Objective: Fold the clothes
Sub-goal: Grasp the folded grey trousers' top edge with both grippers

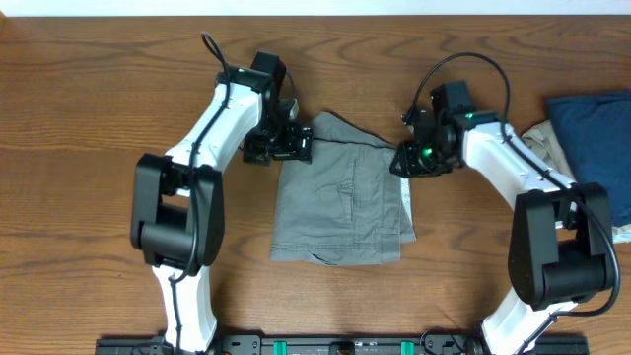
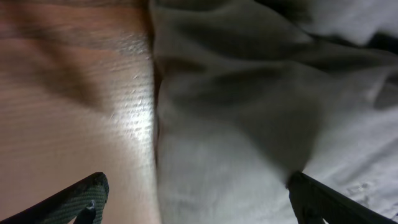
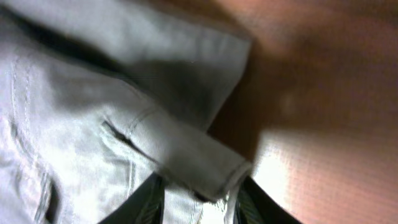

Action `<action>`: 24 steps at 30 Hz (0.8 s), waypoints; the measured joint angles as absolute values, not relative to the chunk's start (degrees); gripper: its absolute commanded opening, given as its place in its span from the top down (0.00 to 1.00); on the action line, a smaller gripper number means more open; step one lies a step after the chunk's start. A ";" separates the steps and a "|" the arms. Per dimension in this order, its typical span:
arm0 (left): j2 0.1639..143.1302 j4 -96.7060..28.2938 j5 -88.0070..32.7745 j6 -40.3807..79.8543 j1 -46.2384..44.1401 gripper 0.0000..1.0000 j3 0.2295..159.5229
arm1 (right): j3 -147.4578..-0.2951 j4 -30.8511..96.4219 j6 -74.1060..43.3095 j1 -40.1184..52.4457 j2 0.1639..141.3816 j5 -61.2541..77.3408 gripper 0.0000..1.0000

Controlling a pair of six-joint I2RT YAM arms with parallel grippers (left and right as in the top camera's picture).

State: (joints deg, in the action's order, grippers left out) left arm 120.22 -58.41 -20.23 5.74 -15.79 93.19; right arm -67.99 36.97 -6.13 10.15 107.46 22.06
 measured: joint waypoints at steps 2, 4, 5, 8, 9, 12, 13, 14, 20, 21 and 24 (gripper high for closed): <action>121.34 -57.93 -20.60 5.78 -15.79 0.06 93.19 | -67.11 31.05 -8.99 10.26 107.63 20.64 0.66; 122.08 -57.78 -20.80 6.15 -15.79 0.06 93.19 | -67.11 25.30 -11.31 10.26 107.74 19.81 0.65; 122.28 -57.76 -20.86 6.59 -15.79 0.06 93.19 | -67.18 22.70 -12.27 10.24 107.74 19.44 0.65; 122.41 -57.78 -21.06 9.78 -15.79 0.07 93.19 | -68.14 19.75 -14.09 10.24 107.74 18.94 0.65; 122.41 -57.80 -21.08 12.03 -15.81 0.07 93.19 | -69.01 20.38 -14.52 10.24 107.74 18.76 0.64; 122.41 -57.78 -21.50 17.45 -15.88 0.16 93.19 | -73.23 26.81 -14.72 10.15 107.74 18.48 0.61; 122.41 -57.74 -21.74 19.14 -15.99 0.16 93.19 | -75.44 30.98 -14.41 10.13 107.74 18.48 0.60; 122.39 -57.63 -21.69 19.97 -16.05 0.16 93.19 | -77.32 34.89 -13.98 10.04 107.72 18.39 0.60; 122.39 -57.58 -17.67 19.05 -15.94 0.15 94.54 | -84.68 59.37 -10.92 9.47 105.03 18.68 0.62; 122.37 -57.19 -16.99 17.93 -15.77 0.15 95.37 | -84.77 62.37 -10.22 9.52 104.12 19.09 0.62; 122.26 -53.52 -14.94 14.94 -15.07 0.15 98.87 | -84.79 69.58 -7.73 10.24 102.30 21.19 0.63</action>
State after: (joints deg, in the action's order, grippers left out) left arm 122.26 -53.52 -14.94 14.94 -15.07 98.87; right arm -84.79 69.58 -7.73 10.24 102.30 21.19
